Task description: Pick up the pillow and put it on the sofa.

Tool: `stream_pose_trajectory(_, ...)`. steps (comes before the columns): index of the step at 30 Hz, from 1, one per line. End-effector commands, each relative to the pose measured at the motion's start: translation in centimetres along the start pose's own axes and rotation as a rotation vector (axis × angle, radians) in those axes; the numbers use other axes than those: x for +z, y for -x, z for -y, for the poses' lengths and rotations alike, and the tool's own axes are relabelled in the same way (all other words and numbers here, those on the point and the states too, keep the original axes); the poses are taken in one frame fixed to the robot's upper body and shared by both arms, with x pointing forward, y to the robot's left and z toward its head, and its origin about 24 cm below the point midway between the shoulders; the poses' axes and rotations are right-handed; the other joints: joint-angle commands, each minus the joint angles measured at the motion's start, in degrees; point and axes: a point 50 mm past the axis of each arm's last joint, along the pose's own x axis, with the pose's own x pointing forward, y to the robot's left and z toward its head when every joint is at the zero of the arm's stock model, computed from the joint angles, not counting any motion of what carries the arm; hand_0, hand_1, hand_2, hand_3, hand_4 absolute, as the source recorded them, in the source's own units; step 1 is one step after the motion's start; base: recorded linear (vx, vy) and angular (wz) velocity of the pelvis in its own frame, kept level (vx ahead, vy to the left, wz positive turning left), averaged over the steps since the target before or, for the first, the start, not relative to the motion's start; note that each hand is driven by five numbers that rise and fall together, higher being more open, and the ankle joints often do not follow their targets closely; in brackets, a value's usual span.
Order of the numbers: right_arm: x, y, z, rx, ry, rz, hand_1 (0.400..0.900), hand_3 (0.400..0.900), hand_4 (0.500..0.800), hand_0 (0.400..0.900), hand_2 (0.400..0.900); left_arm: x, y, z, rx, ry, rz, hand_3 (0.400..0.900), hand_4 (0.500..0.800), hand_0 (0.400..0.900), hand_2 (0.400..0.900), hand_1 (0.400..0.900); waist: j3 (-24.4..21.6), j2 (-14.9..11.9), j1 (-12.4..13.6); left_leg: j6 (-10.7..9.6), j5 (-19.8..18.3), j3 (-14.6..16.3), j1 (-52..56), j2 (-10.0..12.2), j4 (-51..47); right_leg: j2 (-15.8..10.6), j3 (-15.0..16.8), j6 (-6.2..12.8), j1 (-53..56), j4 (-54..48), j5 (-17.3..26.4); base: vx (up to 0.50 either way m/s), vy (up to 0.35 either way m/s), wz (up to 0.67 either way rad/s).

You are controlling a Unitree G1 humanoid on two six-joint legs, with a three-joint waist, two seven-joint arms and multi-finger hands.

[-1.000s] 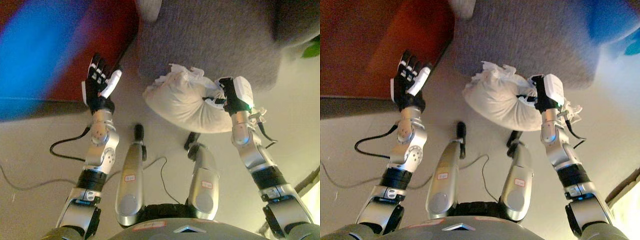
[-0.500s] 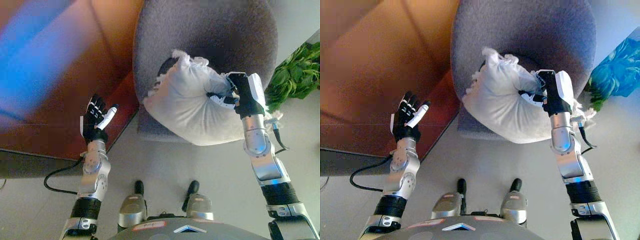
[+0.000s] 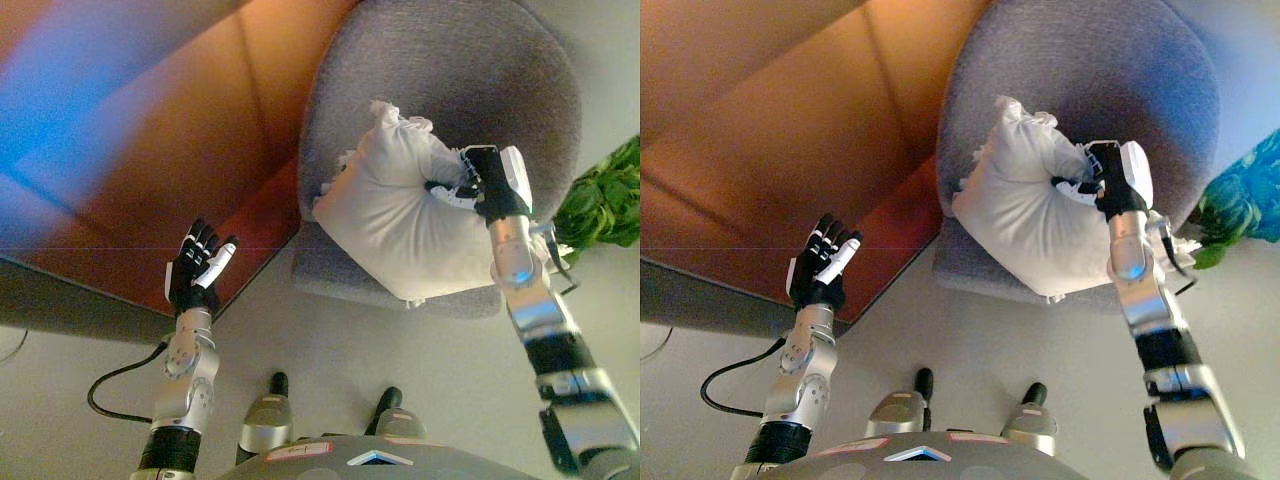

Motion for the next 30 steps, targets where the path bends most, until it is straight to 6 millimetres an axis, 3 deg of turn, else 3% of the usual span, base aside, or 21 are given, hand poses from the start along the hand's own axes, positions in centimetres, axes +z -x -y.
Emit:
stream_pose_trajectory(1,8.5,-6.2,11.1,-0.431,-0.066,0.224,0.4,0.4,0.5,0.4,0.4,6.2,-0.8,1.7,-0.188,-0.034,0.26,0.9,0.8,0.9,0.9,0.9,-1.8,-3.6,5.2,-2.7,2.2,-0.9,-5.2,2.1,-0.3,-5.4,-0.7,4.7,-0.3,0.4,5.6,-0.07,-0.066,0.34)
stream_pose_trajectory(3,8.3,-7.4,13.9,-0.475,-0.06,0.147,0.4,0.4,0.5,0.4,0.4,6.4,-1.0,2.0,-0.219,-0.039,0.262,0.9,0.8,0.9,0.9,0.9,-1.1,-3.4,6.5,-3.2,3.0,-1.6,-6.9,2.1,-0.6,-5.1,-1.4,4.66,-1.3,-0.1,5.7,-0.05,-0.049,0.3)
stream_pose_trajectory(4,7.7,-7.7,15.4,-0.508,-0.072,0.09,0.545,0.545,0.587,0.545,0.545,6.4,-1.1,2.2,-0.234,-0.044,0.256,0.9,0.8,0.9,0.9,0.9,-0.8,-3.2,7.3,-3.3,3.3,-1.9,-7.5,2.1,-0.7,-5.0,-1.9,4.68,-1.4,-0.4,5.7,0.0,-0.024,0.21)
stream_pose_trajectory(5,7.3,-7.9,16.1,-0.524,-0.112,0.053,0.9,0.9,0.8,0.9,0.9,6.3,-1.1,2.5,-0.248,-0.041,0.249,0.9,0.8,0.9,0.9,0.9,-0.7,-2.9,7.8,-3.3,3.4,-2.2,-7.6,2.1,-0.9,-4.9,-2.1,4.66,-1.4,-0.7,5.6,0.01,-0.011,0.13)
stream_pose_trajectory(6,7.3,-7.9,16.2,-0.524,-0.112,0.055,0.9,0.9,0.8,0.9,0.9,6.3,-1.2,2.5,-0.248,-0.039,0.25,0.9,0.8,0.9,0.9,0.9,-0.7,-2.9,7.7,-3.3,3.4,-2.2,-7.6,2.1,-1.0,-4.9,-2.1,4.65,-1.4,-0.7,5.6,0.05,-0.001,0.1)
stream_pose_trajectory(7,5.8,-7.7,17.5,-0.571,-0.228,-0.028,0.9,0.9,0.8,0.9,0.9,6.2,-1.3,3.0,-0.279,-0.055,0.242,0.9,0.8,0.9,0.9,0.9,-0.7,-2.5,8.5,-3.3,3.4,-2.5,-7.5,1.9,-1.1,-4.9,-2.8,4.71,-0.9,-0.9,5.4,0.07,0.001,0.05)
stream_pose_trajectory(8,5.7,-7.7,17.8,-0.58,-0.269,-0.035,0.9,0.9,0.8,0.9,0.9,6.1,-1.3,3.1,-0.289,-0.059,0.236,0.9,0.8,0.9,0.9,0.9,-0.8,-2.3,8.7,-3.2,3.3,-2.7,-7.3,1.7,-1.1,-4.8,-3.0,4.77,-0.5,-1.0,5.4,0.09,0.002,0.07)
stream_pose_trajectory(11,5.6,-7.8,17.3,-0.57,-0.337,-0.035,0.9,0.9,0.8,0.9,0.9,5.8,-1.4,3.0,-0.282,-0.081,0.222,0.9,0.8,0.9,0.9,0.9,-1.3,-2.3,8.7,-2.9,2.9,-3.3,-6.7,1.4,-0.9,-4.8,-3.6,4.96,0.9,-1.2,5.2,0.06,0.0,0.06)
stream_pose_trajectory(17,6.7,-7.9,14.4,-0.493,-0.409,0.05,0.9,0.9,0.8,0.9,0.9,5.1,-1.3,2.3,-0.246,-0.101,0.189,0.9,0.8,0.9,0.9,0.9,-2.7,-2.7,7.3,-2.3,0.8,-3.4,-5.2,0.7,0.9,-5.4,-3.5,4.96,3.5,-1.1,5.3,0.05,0.011,-0.03)
stream_pose_trajectory(22,7.4,-6.9,11.2,-0.399,-0.418,0.153,0.9,0.9,0.8,0.9,0.9,4.8,-1.3,1.8,-0.22,-0.141,0.176,0.9,0.8,0.9,0.9,0.9,-3.5,-2.9,5.4,-1.8,-0.5,-2.5,-3.9,0.4,2.4,-6.1,-2.7,4.88,4.6,-0.8,5.2,0.03,0.026,-0.19)
stream_pose_trajectory(25,6.6,-3.8,6.7,-0.289,-0.511,0.23,0.9,0.9,0.8,0.9,0.9,4.6,-1.4,0.9,-0.172,-0.214,0.175,0.9,0.8,0.9,0.9,0.9,-3.9,-2.1,2.8,-1.5,-1.9,-1.0,-2.2,0.8,3.8,-6.5,-1.2,4.7,5.4,-0.6,4.6,0.02,0.022,-0.34)
stream_pose_trajectory(30,4.5,1.6,2.9,-0.178,-0.611,0.248,0.9,0.9,0.8,0.9,0.9,4.1,-1.3,-0.3,-0.114,-0.256,0.157,0.9,0.8,0.9,0.9,0.9,-4.2,-1.2,-0.6,-1.2,-3.8,1.4,0.1,1.3,5.7,-7.0,1.0,4.6,6.2,-0.5,3.9,0.0,0.017,-0.37)
